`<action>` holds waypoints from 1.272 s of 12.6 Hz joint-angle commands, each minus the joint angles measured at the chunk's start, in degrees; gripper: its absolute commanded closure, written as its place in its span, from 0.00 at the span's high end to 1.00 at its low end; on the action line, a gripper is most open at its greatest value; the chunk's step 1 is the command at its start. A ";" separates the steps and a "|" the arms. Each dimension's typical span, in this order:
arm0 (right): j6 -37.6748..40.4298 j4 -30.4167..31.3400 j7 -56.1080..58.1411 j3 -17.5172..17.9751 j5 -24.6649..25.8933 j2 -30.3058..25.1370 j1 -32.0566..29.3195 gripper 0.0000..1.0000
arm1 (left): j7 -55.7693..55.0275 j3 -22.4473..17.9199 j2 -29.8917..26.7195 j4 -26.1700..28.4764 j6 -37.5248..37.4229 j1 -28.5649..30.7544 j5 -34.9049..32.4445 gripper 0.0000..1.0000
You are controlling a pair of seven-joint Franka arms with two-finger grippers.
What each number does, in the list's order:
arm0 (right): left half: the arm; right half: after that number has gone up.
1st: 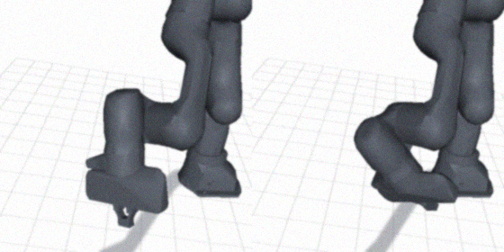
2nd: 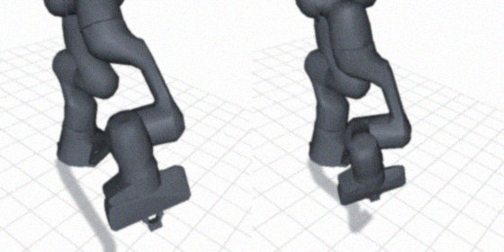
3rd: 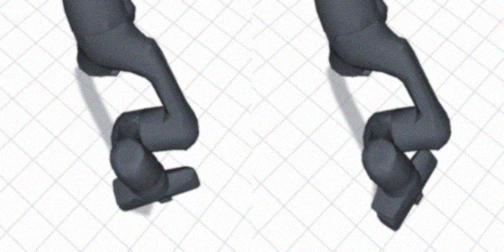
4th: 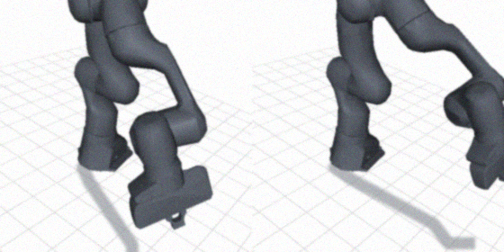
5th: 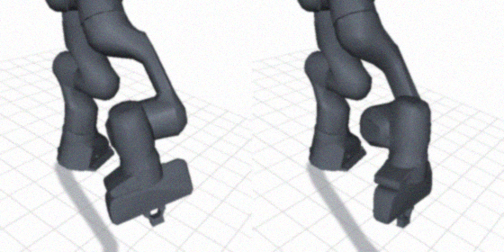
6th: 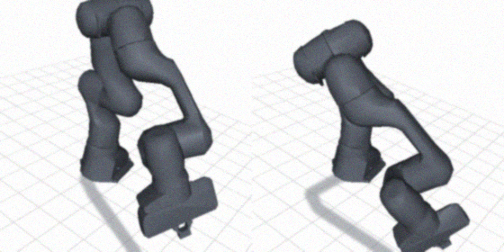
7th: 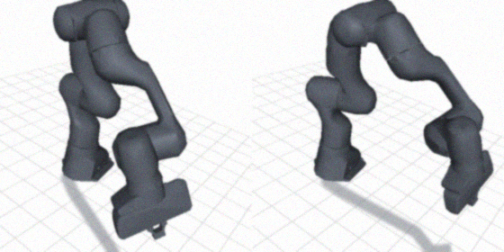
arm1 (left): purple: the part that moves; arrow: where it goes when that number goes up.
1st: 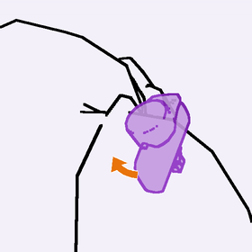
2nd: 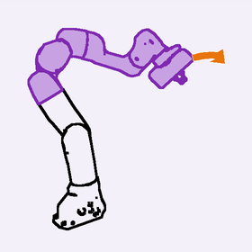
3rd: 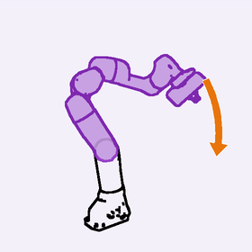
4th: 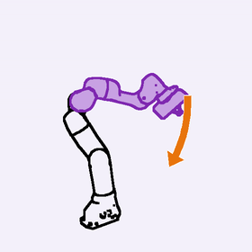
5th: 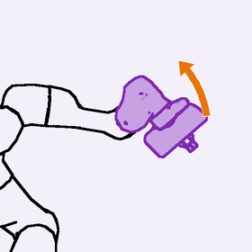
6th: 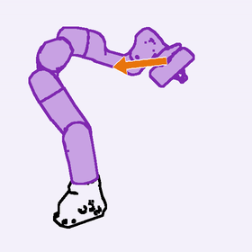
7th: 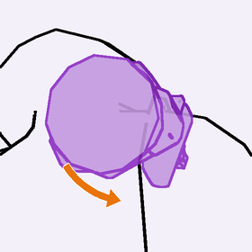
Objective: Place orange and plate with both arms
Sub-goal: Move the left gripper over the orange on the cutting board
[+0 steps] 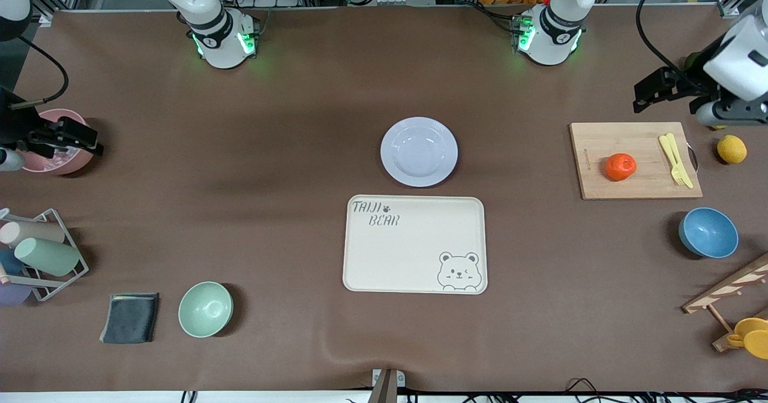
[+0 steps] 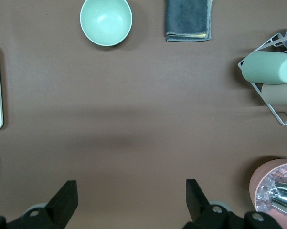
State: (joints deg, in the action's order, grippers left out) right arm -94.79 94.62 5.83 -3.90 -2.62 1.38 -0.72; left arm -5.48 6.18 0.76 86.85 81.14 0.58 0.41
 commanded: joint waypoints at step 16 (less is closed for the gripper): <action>3.21 -0.93 0.85 0.29 -7.92 3.02 0.72 1.00 | 5.04 0.50 -0.23 28.36 17.10 9.09 -3.92 1.00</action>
State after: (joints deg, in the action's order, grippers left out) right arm -92.37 94.62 6.85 -3.53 -9.27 3.77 0.20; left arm -1.41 5.95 2.48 109.71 94.64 9.08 -2.58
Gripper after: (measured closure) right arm 0.000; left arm 0.000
